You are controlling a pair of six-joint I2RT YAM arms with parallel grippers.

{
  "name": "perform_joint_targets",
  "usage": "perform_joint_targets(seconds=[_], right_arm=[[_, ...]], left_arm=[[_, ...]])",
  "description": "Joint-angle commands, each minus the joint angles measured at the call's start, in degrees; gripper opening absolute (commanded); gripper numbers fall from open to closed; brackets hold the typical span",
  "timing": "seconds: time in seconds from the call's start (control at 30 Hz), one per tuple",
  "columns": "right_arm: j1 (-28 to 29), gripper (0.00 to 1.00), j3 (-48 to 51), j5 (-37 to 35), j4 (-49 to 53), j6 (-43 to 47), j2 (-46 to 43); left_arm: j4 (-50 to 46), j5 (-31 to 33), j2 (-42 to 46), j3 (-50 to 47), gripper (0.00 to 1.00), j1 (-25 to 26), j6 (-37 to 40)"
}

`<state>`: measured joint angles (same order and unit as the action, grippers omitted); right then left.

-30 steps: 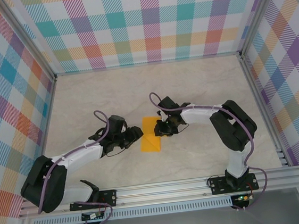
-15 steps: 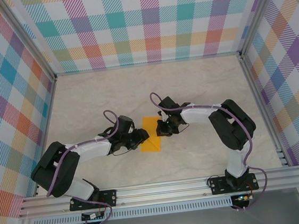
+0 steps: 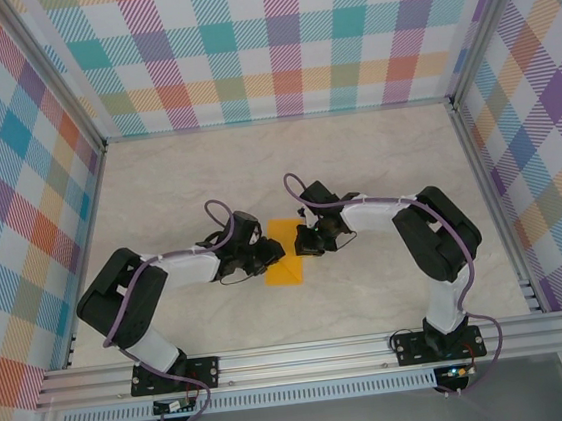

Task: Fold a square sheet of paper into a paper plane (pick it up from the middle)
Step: Turn over the paper at the center of the table.

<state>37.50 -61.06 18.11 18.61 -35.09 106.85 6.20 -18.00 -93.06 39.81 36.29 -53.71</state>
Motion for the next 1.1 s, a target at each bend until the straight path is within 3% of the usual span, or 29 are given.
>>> perform_joint_targets(seconds=[0.0, 0.13, 0.43, 0.67, 0.77, 0.93, 1.07], right_arm=[[-0.66, 0.09, 0.94, 0.17, -0.16, 0.35, -0.04], [-0.84, 0.10, 0.94, 0.41, -0.10, 0.29, -0.85], [-1.12, 0.10, 0.35, 0.44, 0.73, 1.07, -1.21], [-1.19, 0.15, 0.25, 1.31, 0.98, 0.56, -3.16], [-1.26, 0.26, -0.11, -0.11, 2.52, 0.05, -6.64], [-2.33, 0.58, 0.79, -5.98, 6.27, -2.33, -14.39], [-2.86, 0.78, 2.22, -13.02, 9.27, -2.11, -20.25]], left_arm=[[-0.20, -0.61, -1.46, 2.15, 0.24, 0.44, 1.65], [-1.89, 0.47, -1.60, 2.93, 0.19, 0.44, 3.26], [-4.13, 2.88, -1.77, 3.51, 0.21, -0.40, 5.43], [-4.56, 2.96, -2.00, 4.21, 0.08, -0.52, 6.95], [-6.35, 3.47, -1.14, 4.81, 0.06, -0.52, 8.23], [-12.00, 4.43, 2.58, 6.56, 0.05, -0.54, 11.20], [-22.56, 8.10, 6.95, 10.55, 0.04, -0.09, 15.89]])
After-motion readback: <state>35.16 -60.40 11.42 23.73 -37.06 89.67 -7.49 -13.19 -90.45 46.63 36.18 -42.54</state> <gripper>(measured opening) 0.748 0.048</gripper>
